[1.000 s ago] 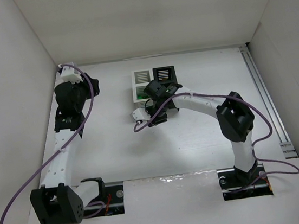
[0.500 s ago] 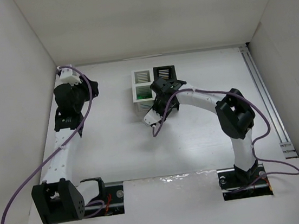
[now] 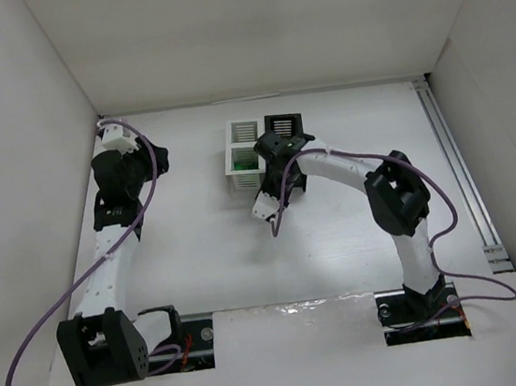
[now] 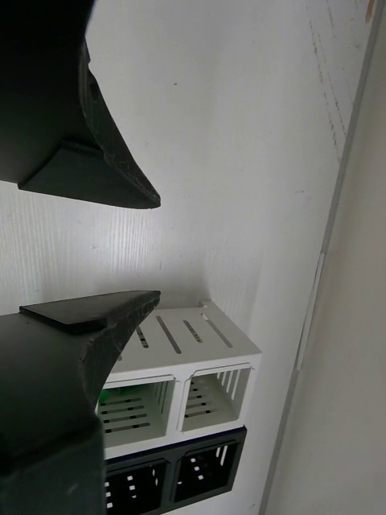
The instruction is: Sort the legos into containers by color
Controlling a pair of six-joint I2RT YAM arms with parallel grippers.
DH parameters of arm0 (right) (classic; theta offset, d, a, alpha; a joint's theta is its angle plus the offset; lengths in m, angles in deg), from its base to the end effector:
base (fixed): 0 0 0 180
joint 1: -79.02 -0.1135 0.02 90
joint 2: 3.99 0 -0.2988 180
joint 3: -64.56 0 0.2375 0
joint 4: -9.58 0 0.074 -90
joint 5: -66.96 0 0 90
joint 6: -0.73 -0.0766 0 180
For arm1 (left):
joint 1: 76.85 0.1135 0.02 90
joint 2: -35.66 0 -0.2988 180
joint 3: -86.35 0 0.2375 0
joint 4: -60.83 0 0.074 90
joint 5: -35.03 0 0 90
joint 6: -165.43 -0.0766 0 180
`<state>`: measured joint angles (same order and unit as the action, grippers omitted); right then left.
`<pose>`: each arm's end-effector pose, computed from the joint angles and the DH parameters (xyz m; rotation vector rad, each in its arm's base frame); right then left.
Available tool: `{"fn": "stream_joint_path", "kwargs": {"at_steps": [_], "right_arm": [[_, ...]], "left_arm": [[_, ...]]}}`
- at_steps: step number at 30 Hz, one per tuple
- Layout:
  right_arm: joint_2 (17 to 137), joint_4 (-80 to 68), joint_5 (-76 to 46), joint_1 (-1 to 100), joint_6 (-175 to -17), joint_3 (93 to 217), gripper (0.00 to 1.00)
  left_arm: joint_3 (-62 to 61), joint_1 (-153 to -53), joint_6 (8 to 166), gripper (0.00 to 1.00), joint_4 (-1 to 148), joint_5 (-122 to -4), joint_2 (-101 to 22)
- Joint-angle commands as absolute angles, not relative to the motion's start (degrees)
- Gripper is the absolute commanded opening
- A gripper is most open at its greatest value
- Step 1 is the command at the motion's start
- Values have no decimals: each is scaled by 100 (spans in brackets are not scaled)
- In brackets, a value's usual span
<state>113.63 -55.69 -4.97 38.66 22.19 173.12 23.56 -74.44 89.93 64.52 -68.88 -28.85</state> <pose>0.3143 0.2983 0.1995 -2.6672 0.6078 0.1350 0.2770 -0.0068 0.3621 -0.0620 1.6739 -0.3615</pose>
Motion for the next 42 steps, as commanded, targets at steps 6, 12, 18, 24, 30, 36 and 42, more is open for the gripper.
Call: {"fn": "stream_joint_path", "kwargs": {"at_steps": [6,12,18,24,30,36,42], "right_arm": [[11062,-6342,43,3543,2745,17280,37],[11061,-6342,-63,3481,2745,17147,37],[11369,-5972,-229,3481,2446,17463,39],[11607,-5972,181,3595,1577,18009,40],[10738,-5823,1176,3648,-84,17703,40],[10174,-4726,967,3472,-2433,16928,38],[10674,-4399,1027,3419,-4118,17691,38]], "left_arm": [[2628,-7378,9151,42,6184,-6982,-2394],[2847,-7378,9266,42,6131,-6982,-2200],[3068,-7378,9371,43,6078,-6982,-1989],[3120,-7378,9371,45,6026,-6982,-1936],[3015,-7378,9371,45,6026,-7105,-2120],[2839,-7378,9371,45,6026,-7158,-2323],[2725,-7378,9433,46,5920,-7263,-2577]]}}
